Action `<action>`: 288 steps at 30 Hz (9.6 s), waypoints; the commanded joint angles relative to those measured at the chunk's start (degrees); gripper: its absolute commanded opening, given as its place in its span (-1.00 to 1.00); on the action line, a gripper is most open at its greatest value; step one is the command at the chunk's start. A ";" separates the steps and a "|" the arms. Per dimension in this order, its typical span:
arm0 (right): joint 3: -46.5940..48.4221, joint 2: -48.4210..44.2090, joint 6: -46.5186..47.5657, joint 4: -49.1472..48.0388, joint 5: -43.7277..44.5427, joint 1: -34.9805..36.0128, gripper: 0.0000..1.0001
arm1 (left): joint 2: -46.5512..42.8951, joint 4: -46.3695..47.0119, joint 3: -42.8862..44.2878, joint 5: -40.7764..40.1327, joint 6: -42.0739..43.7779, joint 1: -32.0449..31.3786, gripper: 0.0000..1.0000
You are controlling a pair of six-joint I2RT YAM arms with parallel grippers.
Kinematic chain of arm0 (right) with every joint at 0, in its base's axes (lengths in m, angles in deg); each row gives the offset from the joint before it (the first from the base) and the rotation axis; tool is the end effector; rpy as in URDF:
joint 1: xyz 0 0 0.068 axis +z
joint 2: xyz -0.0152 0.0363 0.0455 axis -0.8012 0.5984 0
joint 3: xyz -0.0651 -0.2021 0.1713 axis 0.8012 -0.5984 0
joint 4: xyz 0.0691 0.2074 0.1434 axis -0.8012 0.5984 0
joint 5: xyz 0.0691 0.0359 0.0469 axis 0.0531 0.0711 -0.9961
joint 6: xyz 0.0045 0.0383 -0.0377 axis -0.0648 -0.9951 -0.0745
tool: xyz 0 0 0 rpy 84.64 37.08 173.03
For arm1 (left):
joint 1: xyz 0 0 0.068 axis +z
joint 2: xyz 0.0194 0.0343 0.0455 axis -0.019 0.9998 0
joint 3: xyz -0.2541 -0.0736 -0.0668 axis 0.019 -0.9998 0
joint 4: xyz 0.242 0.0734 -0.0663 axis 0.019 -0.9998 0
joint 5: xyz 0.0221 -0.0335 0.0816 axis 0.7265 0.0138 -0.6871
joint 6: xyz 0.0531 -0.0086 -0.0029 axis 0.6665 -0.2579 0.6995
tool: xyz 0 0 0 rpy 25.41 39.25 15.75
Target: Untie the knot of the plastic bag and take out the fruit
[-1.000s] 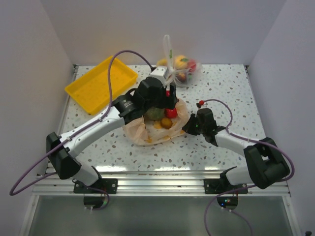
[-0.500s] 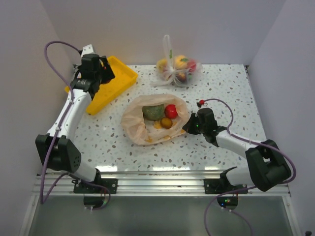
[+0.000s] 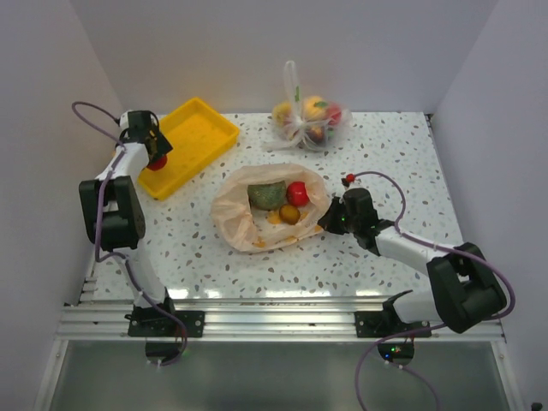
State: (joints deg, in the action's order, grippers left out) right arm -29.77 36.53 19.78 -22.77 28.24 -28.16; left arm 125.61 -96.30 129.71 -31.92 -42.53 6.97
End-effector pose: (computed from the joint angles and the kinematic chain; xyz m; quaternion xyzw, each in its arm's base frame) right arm 0.2352 0.1132 0.1703 0.0663 0.8974 0.2519 0.3561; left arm 0.4319 0.0713 0.2341 -0.3551 0.8467 0.0544 0.3924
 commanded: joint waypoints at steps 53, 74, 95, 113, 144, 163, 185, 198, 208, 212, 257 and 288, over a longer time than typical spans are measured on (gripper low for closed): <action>-3.45 -4.48 -7.01 0.65 1.87 -0.12 -1.00 | -28.53 5.66 -20.04 -9.43 -15.45 -62.55 0.94; -4.50 -4.57 -7.27 -1.36 -0.67 -0.12 -1.00 | -3.03 5.48 -11.95 -16.81 -16.32 -62.28 0.82; -4.24 -2.37 -7.10 -2.42 -1.12 -0.12 -1.00 | -2.23 5.31 -13.35 -14.27 -13.43 -60.44 -0.29; -4.50 -3.16 -7.19 -1.28 0.65 -0.12 -1.00 | -21.92 -7.86 -3.09 6.37 0.45 -60.26 -0.36; -3.98 -4.22 -5.78 -1.28 0.73 -0.12 -1.00 | -8.94 3.11 -5.98 5.60 -4.64 1.08 0.02; -2.31 -3.60 -5.60 0.21 1.43 -0.12 -1.00 | -14.35 0.82 -7.90 7.70 -0.33 0.83 0.98; -1.34 -5.54 -4.46 3.03 2.58 -0.03 -0.99 | -39.95 -9.81 -13.09 -0.64 -2.17 -42.92 0.96; -2.13 -5.71 -4.46 2.77 2.49 -0.12 -0.99 | -20.00 -15.78 -6.77 -12.33 -5.60 -65.26 0.69; -2.39 -5.10 -4.11 1.89 1.79 -0.12 -0.99 | -11.20 -26.68 -7.81 -27.69 -9.20 -66.94 0.42; -2.48 -5.27 -3.94 1.62 1.88 -0.12 -0.99 | -13.22 -26.60 -11.50 -32.02 -10.96 -66.50 0.38; -2.66 -4.92 -4.02 1.62 1.17 -0.12 -1.00 | -32.56 0.39 -41.56 5.78 -10.78 -48.40 -0.90; -2.39 -4.57 -5.17 2.50 1.61 -0.12 -1.00 | -42.76 -14.81 -26.21 -6.88 -12.27 -52.60 0.70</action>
State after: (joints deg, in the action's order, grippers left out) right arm -33.27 31.59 15.04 -19.23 29.33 -28.16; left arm 83.19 -109.15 98.73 -37.63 -51.71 -43.11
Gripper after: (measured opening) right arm 0.011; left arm 0.852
